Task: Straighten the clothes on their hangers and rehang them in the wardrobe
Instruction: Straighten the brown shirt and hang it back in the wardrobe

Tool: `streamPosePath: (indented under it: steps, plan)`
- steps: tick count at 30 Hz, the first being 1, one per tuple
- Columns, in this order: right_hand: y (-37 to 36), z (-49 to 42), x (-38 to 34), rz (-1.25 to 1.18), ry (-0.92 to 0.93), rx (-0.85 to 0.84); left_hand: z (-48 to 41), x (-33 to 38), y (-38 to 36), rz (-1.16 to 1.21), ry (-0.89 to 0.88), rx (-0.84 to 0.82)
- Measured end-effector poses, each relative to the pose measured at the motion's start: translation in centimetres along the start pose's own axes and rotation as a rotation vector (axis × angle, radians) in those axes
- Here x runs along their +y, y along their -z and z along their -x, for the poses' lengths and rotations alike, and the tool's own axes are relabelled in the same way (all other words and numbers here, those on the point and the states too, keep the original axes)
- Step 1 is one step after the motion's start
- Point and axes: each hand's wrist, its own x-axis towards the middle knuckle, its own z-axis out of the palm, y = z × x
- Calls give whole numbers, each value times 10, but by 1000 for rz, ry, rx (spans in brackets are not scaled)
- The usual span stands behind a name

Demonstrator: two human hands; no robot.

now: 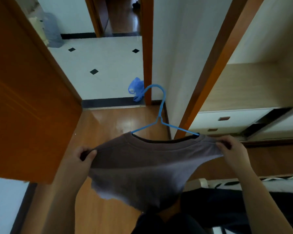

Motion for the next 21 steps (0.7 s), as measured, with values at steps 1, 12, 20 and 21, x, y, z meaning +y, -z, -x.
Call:
streamPosePath:
  steps: [1,12,20,21]
  plan:
    - [4,-10,8,1,-40,3,-13,13,-10,31,13,-36]
    - [96,-90,129,-42,-433,299,-98,174,-172,-153,-387,-484]
    - [161,-69,183,-31,-645,519,-125,303,-287,-313,-945,-681]
    - [163,-64,188,-30,-685,529,-125,315,-296,-290,-985,-676]
